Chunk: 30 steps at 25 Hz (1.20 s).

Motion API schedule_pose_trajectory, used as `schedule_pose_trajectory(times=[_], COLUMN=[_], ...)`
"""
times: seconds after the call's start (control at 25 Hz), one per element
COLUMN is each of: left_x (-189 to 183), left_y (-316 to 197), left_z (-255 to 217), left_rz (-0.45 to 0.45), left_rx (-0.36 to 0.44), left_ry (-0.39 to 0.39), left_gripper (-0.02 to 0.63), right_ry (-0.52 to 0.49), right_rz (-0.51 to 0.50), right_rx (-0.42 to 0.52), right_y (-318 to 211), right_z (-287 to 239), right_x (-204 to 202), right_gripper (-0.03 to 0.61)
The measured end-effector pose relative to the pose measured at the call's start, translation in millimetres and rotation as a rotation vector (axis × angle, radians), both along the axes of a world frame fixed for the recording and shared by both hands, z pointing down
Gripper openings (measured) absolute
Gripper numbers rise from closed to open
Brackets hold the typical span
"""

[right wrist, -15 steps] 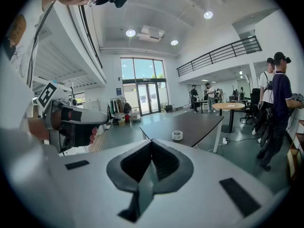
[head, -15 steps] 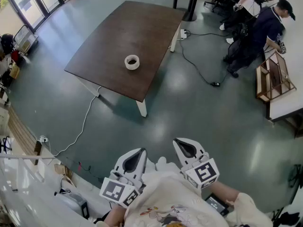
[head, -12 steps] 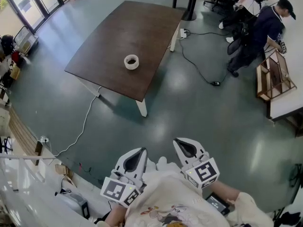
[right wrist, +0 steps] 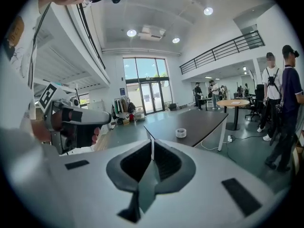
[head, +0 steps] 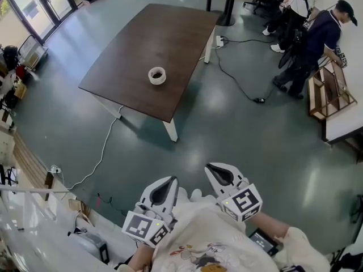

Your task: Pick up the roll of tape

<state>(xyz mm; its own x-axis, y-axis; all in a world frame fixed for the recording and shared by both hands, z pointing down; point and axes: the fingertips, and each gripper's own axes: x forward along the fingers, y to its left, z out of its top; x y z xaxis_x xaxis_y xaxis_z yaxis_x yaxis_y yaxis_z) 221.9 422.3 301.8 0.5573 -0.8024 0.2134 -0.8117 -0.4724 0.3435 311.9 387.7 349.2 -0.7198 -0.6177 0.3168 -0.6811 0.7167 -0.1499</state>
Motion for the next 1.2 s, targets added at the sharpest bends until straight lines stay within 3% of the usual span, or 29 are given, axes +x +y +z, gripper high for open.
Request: schedule_pose_trajectory(times=[0.28, 0.48, 0.76, 1.2], left_x=[-14.8, -50.9, -146.0, -303.4], left_y=[-14.5, -37.2, -99.0, -198.4], left_z=[-5.3, 0.1, 8.1, 25.7], left_rz=[-0.016, -0.032, -0.012, 0.121], left_rx=[0.009, 0.010, 0.004, -0.012], left_ry=[-0.014, -0.020, -0.010, 0.051], left_gripper=[0.005, 0.005, 0.005, 0.005], right_ry=[0.001, 0.017, 0.031, 0.103], right_rz=[-0.018, -0.043, -0.014, 0.123], right_rx=[0.002, 0.010, 0.006, 0.035], right_y=[-11.3, -33.9, -92.9, -189.8], right_z=[2.8, 8.0, 15.4, 14.6], right_x=[-8.9, -43.5, -132.6, -286.1], right_gripper=[0.008, 0.008, 0.008, 0.008])
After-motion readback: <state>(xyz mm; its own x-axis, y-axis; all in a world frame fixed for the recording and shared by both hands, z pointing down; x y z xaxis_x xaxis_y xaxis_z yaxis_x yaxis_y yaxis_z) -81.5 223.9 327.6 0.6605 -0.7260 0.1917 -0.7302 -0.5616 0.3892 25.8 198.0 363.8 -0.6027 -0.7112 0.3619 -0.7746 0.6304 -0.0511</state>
